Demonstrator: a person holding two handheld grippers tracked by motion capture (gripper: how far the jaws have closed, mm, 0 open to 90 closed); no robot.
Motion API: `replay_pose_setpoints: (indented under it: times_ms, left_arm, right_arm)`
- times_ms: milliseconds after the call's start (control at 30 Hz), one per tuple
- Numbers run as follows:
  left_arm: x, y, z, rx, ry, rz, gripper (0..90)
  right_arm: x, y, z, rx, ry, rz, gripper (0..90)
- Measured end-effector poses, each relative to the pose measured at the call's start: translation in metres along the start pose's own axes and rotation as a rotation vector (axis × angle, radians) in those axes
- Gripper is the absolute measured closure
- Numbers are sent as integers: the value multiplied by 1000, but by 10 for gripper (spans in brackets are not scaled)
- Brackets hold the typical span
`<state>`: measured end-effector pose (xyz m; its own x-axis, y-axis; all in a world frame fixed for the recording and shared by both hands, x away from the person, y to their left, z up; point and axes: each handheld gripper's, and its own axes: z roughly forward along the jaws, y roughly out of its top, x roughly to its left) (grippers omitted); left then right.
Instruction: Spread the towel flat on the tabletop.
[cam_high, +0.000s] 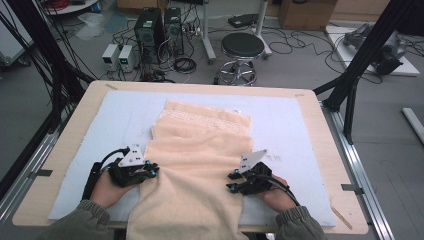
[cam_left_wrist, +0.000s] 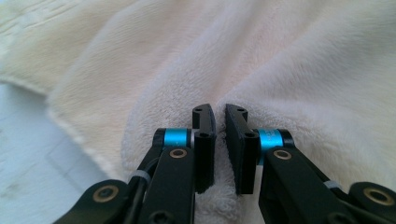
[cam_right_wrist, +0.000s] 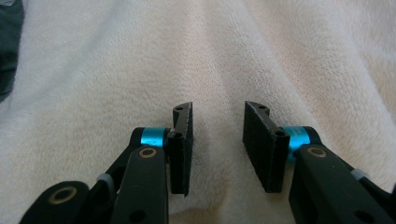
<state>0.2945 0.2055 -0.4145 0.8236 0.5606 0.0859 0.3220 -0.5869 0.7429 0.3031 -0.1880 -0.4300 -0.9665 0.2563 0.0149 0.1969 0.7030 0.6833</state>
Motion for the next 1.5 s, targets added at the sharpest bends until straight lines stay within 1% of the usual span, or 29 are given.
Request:
replay_pose_setpoints:
  times_ms: [67,100,133,200,267,300,333,367,433,500,600,633,733,767,800,833,900,933,967,1000,1033,1067,1100,1133,1200,1300,1400,1433,1500]
  left_arm:
    - [3,-3,4,18,4,-22,804]
    - [4,-4,5,23,5,-24,800]
    - [4,-5,5,25,8,-27,794]
    - [4,-5,2,8,15,-32,766]
    - [2,-2,-4,-24,28,-41,694]
    - [0,-1,-7,-44,26,-39,663]
    - [-2,0,-11,-58,20,-38,642]
    - [-5,1,-14,-70,2,-33,621]
    - [-13,0,-17,-83,-22,-21,606]
    - [-20,-3,-16,-77,-53,-6,589]
    - [-26,-12,-10,-42,-84,-1,571]
    - [-27,-15,-8,-28,-98,1,566]
    - [-27,-23,1,18,-124,-2,539]
    - [-28,-26,3,10,-122,-3,539]
    - [-28,-26,3,5,-123,-5,544]
    - [-27,-26,3,5,-127,-3,568]
    - [-28,-24,4,5,-120,7,687]
    - [-29,-23,4,11,-125,13,726]
    - [-30,-21,4,17,-115,25,776]
    - [-31,-20,5,17,-113,27,808]
    - [-32,-18,5,16,-112,22,821]
    - [-31,-17,5,17,-114,28,828]
    - [-31,-15,5,7,-112,19,832]
    - [-31,-13,5,2,-115,21,834]
    - [-31,-8,5,-19,-113,17,837]
    - [-32,0,7,-32,-106,34,839]
    - [-30,4,8,-41,-83,35,840]
    - [-28,4,8,-34,-74,35,840]
    - [-22,2,7,-34,-49,14,841]
  right_arm:
    - [-1,4,-2,-18,-7,-7,628]
    - [-1,5,-4,-38,-14,-7,628]
    - [-1,5,-8,-54,-20,3,628]
    - [-2,2,-16,-72,-35,18,629]
    - [-1,-1,-23,-91,-46,22,631]
    - [0,-3,-26,-94,-51,23,633]
    - [1,-5,-29,-94,-52,27,637]
    - [3,-8,-31,-94,-53,23,643]
    - [5,-12,-33,-84,-49,21,656]
    - [9,-18,-33,-66,-43,20,665]
    - [11,-24,-32,-50,-36,23,677]
    - [12,-24,-31,-46,-27,28,678]
    - [11,-23,-24,-15,-19,22,677]
    - [10,-23,-20,1,-12,25,676]
    - [9,-23,-16,11,-10,23,680]
    - [9,-23,-15,3,-10,30,697]
    - [7,-21,-14,10,5,29,792]
    - [6,-21,-14,9,14,33,846]
    - [5,-20,-14,11,22,29,862]
    - [5,-20,-15,18,22,24,868]
    - [6,-20,-15,22,20,21,871]
    - [6,-19,-17,30,16,13,873]
    - [6,-20,-20,38,13,9,874]
    - [6,-20,-23,42,7,5,874]
    - [6,-22,-32,35,-9,6,875]
    - [3,-24,-46,26,-37,10,875]
    - [2,-21,-51,27,-54,8,875]
    - [1,-20,-51,26,-58,3,874]
    - [0,-16,-48,21,-70,6,872]
